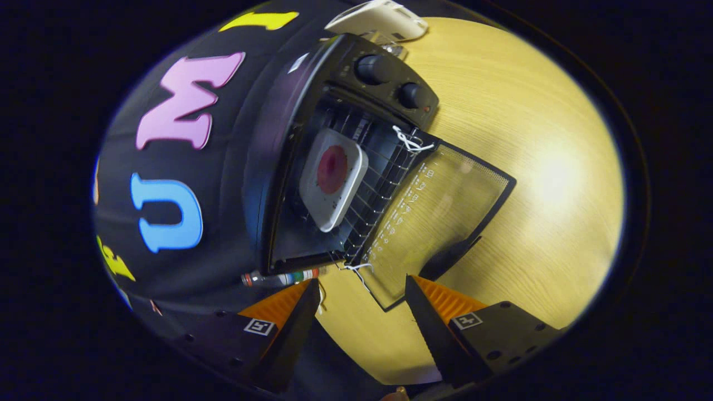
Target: Open the toaster oven, put the food inside, and close the toaster oven door.
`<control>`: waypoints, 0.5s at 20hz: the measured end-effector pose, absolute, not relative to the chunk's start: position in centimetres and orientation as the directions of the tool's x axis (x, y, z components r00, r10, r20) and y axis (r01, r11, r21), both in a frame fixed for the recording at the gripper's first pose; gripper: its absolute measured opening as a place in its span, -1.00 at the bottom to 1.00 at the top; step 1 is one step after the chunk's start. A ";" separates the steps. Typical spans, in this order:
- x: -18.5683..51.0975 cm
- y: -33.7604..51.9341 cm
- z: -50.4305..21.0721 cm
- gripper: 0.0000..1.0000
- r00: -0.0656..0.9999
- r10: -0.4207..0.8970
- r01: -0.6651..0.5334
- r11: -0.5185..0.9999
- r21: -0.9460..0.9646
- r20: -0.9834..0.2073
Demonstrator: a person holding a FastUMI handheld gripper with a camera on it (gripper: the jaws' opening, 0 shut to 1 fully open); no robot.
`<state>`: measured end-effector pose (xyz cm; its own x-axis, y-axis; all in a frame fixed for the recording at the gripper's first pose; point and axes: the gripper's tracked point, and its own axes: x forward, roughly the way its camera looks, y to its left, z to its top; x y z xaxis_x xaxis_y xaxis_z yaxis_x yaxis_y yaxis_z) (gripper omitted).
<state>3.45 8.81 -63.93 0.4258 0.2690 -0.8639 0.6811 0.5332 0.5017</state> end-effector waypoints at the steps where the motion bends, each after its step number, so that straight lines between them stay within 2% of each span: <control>1: 2.6 8.9 -63.7 0.97 0.417 0.260 0.615 0.624 0.481 -0.871; 2: 1.8 8.8 -63.5 0.97 0.421 0.234 0.521 0.728 0.445 -0.876; 6: -0.8 8.2 -64.3 0.98 0.398 0.139 0.248 0.935 0.252 -0.907; 10: -3.7 8.0 -66.6 0.99 0.329 0.072 0.032 0.996 0.087 -0.942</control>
<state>-3.69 7.98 -66.58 0.3287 0.0716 -0.9417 0.0319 0.9957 0.0868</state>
